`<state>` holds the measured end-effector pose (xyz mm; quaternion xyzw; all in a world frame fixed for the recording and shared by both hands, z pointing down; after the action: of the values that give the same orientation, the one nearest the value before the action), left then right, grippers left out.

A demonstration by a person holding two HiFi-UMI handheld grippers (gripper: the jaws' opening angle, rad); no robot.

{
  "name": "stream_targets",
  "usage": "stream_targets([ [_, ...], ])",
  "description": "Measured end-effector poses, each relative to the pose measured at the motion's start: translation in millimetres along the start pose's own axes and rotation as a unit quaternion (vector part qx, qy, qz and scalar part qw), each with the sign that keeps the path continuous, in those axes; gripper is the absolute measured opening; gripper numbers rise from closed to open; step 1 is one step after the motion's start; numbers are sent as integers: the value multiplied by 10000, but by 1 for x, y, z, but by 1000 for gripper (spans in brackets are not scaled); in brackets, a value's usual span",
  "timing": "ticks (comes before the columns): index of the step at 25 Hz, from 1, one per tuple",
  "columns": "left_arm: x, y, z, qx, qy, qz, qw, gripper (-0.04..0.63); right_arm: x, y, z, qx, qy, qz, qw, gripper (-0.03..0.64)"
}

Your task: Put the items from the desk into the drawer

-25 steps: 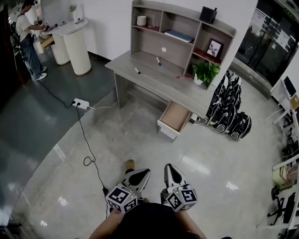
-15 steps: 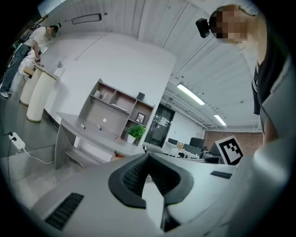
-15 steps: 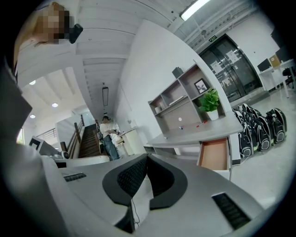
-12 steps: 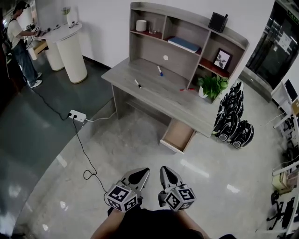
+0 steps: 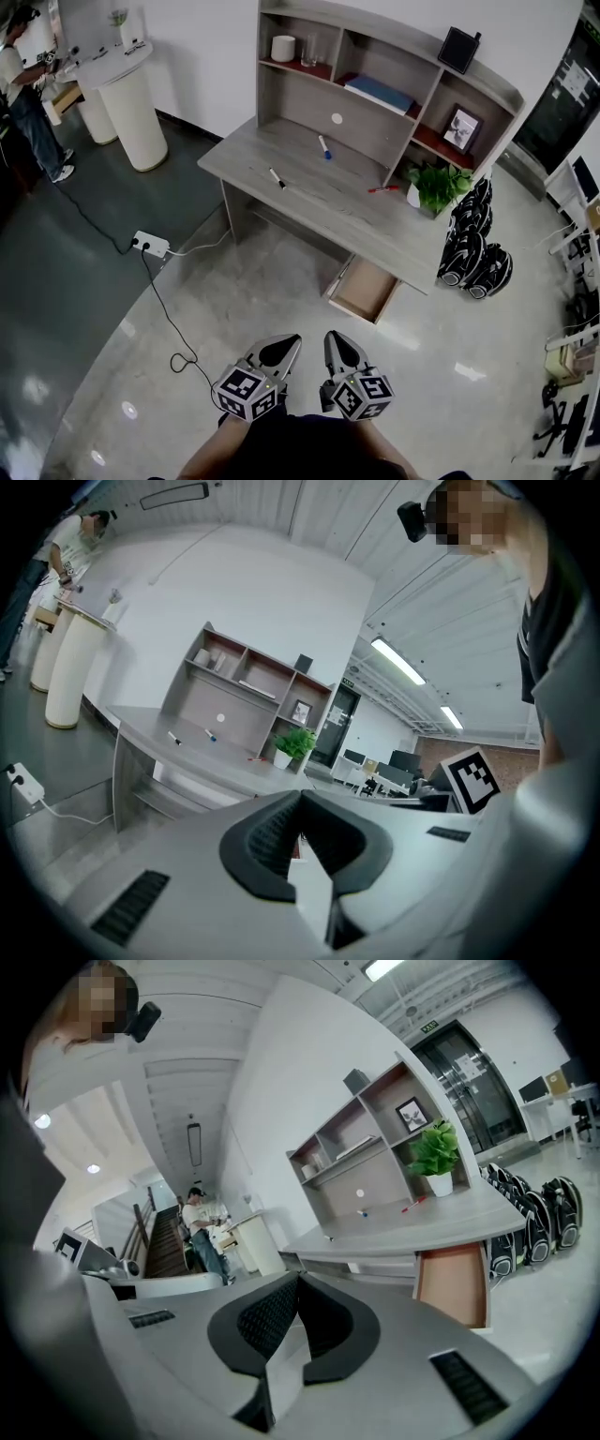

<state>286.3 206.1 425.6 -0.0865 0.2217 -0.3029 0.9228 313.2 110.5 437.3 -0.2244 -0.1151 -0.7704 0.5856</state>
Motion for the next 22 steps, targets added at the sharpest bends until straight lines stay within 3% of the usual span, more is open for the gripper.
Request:
stream_targets([
  [14,-84,-44,-52,46,-195,39,9998,23,13,-105,-20,132,-82,21,9999,-9],
  [22,-105,-42,-50,-43,73,-126,9999,23,-1,-136,-19,-53,-30,-223,9997,-9],
])
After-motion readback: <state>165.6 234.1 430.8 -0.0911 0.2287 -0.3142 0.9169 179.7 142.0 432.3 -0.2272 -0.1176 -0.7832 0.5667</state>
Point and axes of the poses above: the fingertips, and each gripper's own axes: y backward along the fingers, x to its right, z out of its underside, the point moved 2 cm from there along y, backward along the fingers, and after that the axes turned 15 degrees about -z, right-handed, at the moved point
